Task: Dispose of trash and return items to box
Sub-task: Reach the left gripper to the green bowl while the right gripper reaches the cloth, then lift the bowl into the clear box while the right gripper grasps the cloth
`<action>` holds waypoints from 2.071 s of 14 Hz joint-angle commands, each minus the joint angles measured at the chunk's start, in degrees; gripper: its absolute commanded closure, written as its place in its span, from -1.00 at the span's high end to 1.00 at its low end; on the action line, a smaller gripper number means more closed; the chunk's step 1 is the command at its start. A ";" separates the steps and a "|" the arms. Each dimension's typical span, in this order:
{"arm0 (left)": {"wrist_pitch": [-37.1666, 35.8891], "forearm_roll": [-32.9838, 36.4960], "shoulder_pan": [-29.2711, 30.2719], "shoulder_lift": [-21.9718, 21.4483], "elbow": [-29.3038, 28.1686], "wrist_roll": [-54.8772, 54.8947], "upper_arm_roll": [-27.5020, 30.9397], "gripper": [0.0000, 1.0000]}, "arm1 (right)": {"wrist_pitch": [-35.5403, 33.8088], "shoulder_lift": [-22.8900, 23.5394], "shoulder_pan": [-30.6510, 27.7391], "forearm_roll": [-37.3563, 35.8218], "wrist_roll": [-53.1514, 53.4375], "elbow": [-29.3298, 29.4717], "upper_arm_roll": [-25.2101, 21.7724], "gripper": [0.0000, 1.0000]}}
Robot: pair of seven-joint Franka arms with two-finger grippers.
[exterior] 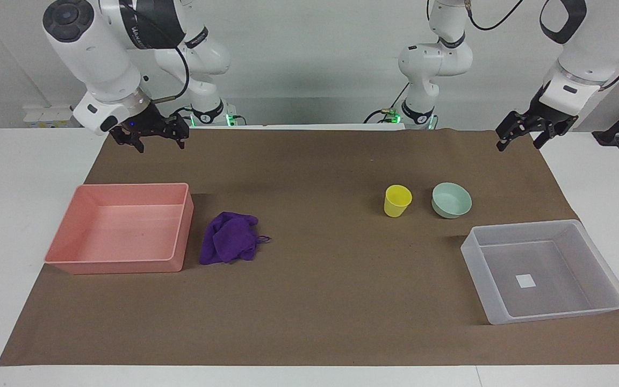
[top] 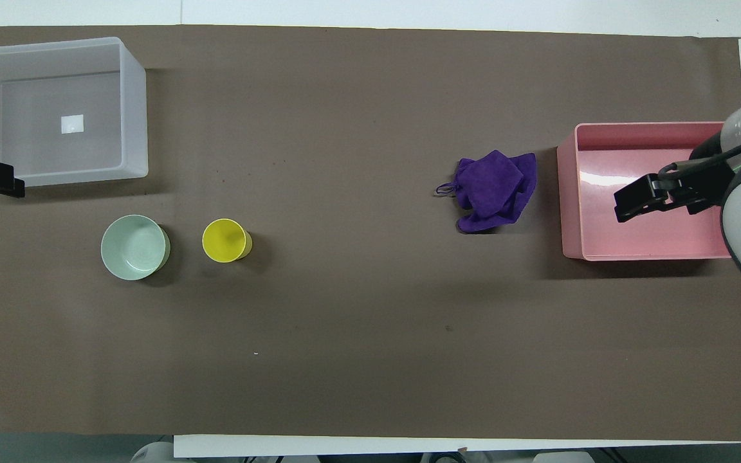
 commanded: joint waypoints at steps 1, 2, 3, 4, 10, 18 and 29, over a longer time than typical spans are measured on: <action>-0.82 0.95 -1.02 0.82 1.46 0.61 0.55 1.00 | 0.22 -0.67 -0.41 0.92 -0.97 -0.88 0.12 0.99; 0.06 0.95 -1.02 0.39 0.41 0.62 0.55 1.00 | 0.30 -0.67 -0.50 0.92 -1.14 -0.79 0.12 0.99; 3.63 0.95 -1.02 -0.31 -3.17 0.79 0.55 1.00 | 1.26 -0.58 -0.41 1.01 -1.05 -0.88 0.12 0.99; 7.93 0.95 -0.76 -1.54 -7.55 0.70 0.81 1.00 | 4.40 -0.67 -0.23 1.01 -0.88 -2.01 0.21 0.97; 34.63 0.95 -0.23 -4.13 -40.53 -5.35 0.55 1.00 | 22.15 7.49 6.26 3.73 3.60 -7.37 0.21 0.97; 35.64 0.95 -1.28 2.14 -35.15 -8.79 0.55 -1.00 | 45.28 20.16 10.58 1.46 4.31 -14.49 0.03 0.91; 23.62 -3.80 8.38 31.29 14.79 -8.26 1.25 -1.00 | 38.40 18.94 10.31 0.48 7.65 -11.97 -0.14 -1.00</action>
